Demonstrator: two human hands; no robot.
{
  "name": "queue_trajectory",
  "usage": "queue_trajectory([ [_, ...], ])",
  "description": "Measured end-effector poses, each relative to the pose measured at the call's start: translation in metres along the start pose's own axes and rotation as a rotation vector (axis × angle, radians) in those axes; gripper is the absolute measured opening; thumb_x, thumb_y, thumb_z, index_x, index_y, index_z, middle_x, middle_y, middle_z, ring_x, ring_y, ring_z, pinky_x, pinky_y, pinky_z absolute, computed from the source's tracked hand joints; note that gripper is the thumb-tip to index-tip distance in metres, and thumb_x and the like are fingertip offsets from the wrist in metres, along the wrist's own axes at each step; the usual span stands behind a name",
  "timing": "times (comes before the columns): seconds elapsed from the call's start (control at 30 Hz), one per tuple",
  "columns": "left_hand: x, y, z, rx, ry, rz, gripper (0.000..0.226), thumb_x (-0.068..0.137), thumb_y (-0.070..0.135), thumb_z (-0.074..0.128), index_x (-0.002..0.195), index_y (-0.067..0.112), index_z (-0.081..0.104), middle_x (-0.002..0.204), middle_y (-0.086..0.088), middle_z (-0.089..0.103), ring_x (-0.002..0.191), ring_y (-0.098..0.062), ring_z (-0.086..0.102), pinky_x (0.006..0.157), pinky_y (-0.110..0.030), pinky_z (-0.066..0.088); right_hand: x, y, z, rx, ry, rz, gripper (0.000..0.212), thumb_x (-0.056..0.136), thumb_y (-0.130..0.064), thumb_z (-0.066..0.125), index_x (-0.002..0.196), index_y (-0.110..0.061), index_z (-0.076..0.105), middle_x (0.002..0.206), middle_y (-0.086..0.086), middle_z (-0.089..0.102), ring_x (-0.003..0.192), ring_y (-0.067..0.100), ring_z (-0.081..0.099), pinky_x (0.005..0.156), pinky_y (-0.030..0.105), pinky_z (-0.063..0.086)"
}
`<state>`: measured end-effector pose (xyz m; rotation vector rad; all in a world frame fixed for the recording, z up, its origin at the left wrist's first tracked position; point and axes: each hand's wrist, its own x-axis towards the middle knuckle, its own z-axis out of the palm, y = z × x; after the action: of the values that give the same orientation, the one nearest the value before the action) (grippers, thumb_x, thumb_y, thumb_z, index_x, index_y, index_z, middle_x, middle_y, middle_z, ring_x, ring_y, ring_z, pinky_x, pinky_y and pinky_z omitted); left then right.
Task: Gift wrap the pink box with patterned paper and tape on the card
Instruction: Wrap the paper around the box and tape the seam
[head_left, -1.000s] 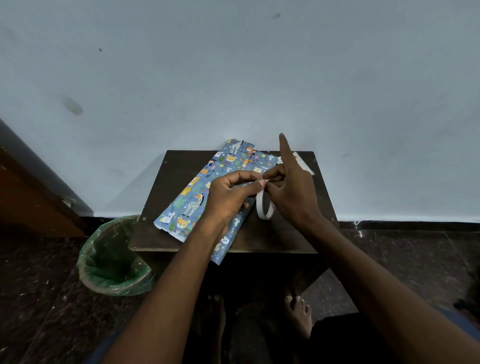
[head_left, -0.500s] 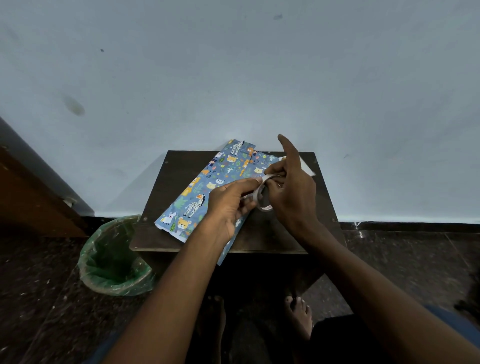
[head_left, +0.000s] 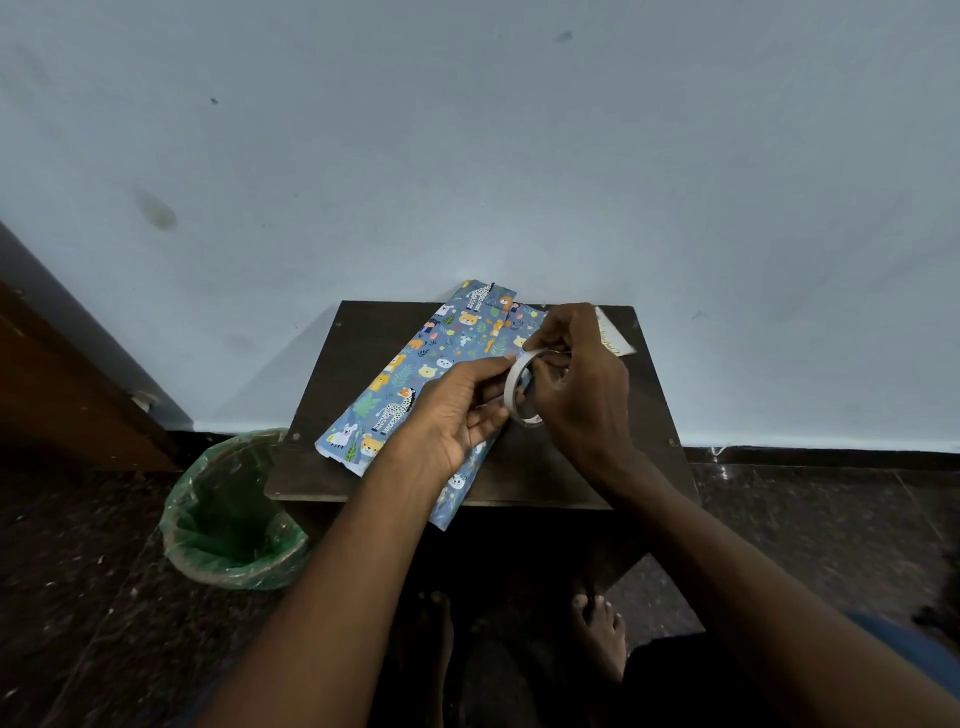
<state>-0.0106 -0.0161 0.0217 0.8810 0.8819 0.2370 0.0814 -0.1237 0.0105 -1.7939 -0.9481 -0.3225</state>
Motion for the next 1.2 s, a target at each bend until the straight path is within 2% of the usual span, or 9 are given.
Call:
queue_trajectory([
  [0.13,0.001,-0.004,0.002,0.054,0.112,0.183,0.011,0.094,0.014,0.078,0.089,0.004,0.079,0.077,-0.006,0.077,0.052,-0.011,0.064,0.049,-0.019,0.054,0.004,-0.005,-0.004,0.038,0.013,0.001,0.036,0.075,0.012,0.056,0.098,-0.016,0.054,0.088,-0.009,0.065,0.078,0.01,0.061,0.069,0.032,0.049],
  [0.3,0.001,-0.002,-0.007,0.282,0.104,0.483,0.016,0.099,0.012,0.07,0.093,0.002,0.081,0.083,-0.015,0.078,0.063,-0.021,0.07,0.056,-0.029,0.054,0.015,0.007,-0.015,0.01,-0.063,-0.02,0.031,0.071,0.011,0.051,0.09,-0.012,0.058,0.082,-0.005,0.065,0.076,0.017,0.062,0.069,0.043,0.05],
  [0.47,0.006,0.006,-0.022,0.584,0.309,0.75,0.018,0.099,0.02,0.068,0.089,0.019,0.083,0.075,0.006,0.078,0.062,-0.011,0.073,0.057,-0.027,0.056,0.024,0.038,-0.026,-0.212,-0.244,0.062,0.03,0.074,0.003,0.055,0.092,-0.021,0.058,0.085,-0.004,0.072,0.085,0.027,0.066,0.074,0.04,0.05],
  [0.53,0.012,0.008,-0.032,0.71,0.403,0.809,0.015,0.095,0.027,0.071,0.088,0.024,0.084,0.077,0.012,0.078,0.068,-0.008,0.075,0.066,-0.031,0.061,0.026,0.047,-0.028,-0.304,-0.324,0.126,0.033,0.075,0.003,0.056,0.1,-0.019,0.058,0.088,0.001,0.073,0.089,0.032,0.066,0.075,0.04,0.049],
  [0.63,0.02,0.01,-0.049,0.885,0.493,0.799,0.012,0.089,0.024,0.073,0.093,0.027,0.083,0.091,0.014,0.079,0.083,-0.009,0.074,0.081,-0.035,0.063,0.028,0.052,-0.028,-0.424,-0.401,0.163,0.039,0.075,0.006,0.055,0.11,-0.012,0.058,0.092,0.009,0.071,0.094,0.04,0.062,0.078,0.044,0.05],
  [0.83,0.026,0.013,-0.063,1.197,0.56,0.675,0.053,0.087,0.032,0.08,0.138,0.022,0.068,0.139,-0.005,0.063,0.132,-0.031,0.055,0.109,-0.043,0.043,0.028,0.055,-0.019,-0.543,-0.459,0.202,0.034,0.086,0.001,0.059,0.12,-0.005,0.061,0.112,0.018,0.071,0.108,0.042,0.062,0.083,0.042,0.049],
  [1.03,0.034,0.017,-0.065,1.237,0.51,0.549,0.066,0.09,0.052,0.073,0.147,0.022,0.056,0.143,-0.005,0.063,0.133,-0.031,0.058,0.112,-0.047,0.044,0.02,0.027,-0.011,-0.47,-0.375,0.159,0.013,0.087,-0.018,0.068,0.098,-0.02,0.061,0.098,0.004,0.07,0.094,0.03,0.064,0.069,0.033,0.041],
  [1.13,0.039,0.02,-0.069,1.252,0.517,0.522,0.058,0.089,0.055,0.071,0.134,0.02,0.063,0.131,-0.006,0.068,0.123,-0.034,0.063,0.103,-0.047,0.051,0.002,0.007,0.004,-0.24,-0.477,0.363,0.031,0.087,-0.034,0.08,0.109,-0.023,0.062,0.092,-0.008,0.068,0.087,0.013,0.064,0.067,0.026,0.044],
  [1.2,0.042,0.022,-0.073,1.259,0.527,0.511,0.048,0.088,0.056,0.069,0.118,0.018,0.07,0.12,-0.008,0.071,0.113,-0.035,0.066,0.094,-0.043,0.055,-0.01,-0.001,0.015,-0.099,-0.479,0.518,0.049,0.085,-0.039,0.084,0.12,-0.023,0.054,0.102,-0.006,0.066,0.095,0.014,0.064,0.078,0.031,0.052],
])
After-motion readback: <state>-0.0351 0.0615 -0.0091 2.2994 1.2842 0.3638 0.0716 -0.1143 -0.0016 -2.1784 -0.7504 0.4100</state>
